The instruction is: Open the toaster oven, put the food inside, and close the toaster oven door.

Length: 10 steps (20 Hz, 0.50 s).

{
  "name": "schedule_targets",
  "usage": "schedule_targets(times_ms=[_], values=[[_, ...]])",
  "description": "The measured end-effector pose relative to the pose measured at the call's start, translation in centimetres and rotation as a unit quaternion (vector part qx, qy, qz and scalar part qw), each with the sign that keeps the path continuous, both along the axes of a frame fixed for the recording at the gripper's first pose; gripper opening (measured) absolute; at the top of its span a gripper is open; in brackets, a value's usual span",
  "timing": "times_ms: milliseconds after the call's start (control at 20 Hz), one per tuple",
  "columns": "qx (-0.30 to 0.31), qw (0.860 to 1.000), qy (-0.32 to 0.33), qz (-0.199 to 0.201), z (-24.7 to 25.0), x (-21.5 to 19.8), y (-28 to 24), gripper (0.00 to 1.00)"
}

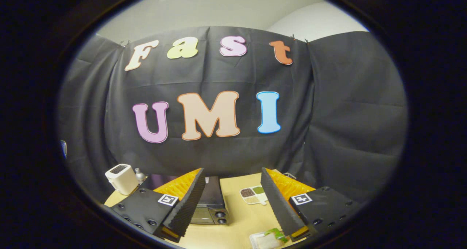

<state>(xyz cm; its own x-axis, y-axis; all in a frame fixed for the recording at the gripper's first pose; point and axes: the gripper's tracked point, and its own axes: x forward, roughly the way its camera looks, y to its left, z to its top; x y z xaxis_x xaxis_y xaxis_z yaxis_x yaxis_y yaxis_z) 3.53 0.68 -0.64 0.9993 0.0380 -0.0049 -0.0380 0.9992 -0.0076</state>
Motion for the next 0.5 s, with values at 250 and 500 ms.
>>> schedule_targets(times_ms=[250,500], values=[[0.056,0.998,0.017,0.025,-3.4,1.3,3.1,0.96],[0.081,0.994,0.043,0.055,-7.9,2.5,6.2,0.96]])
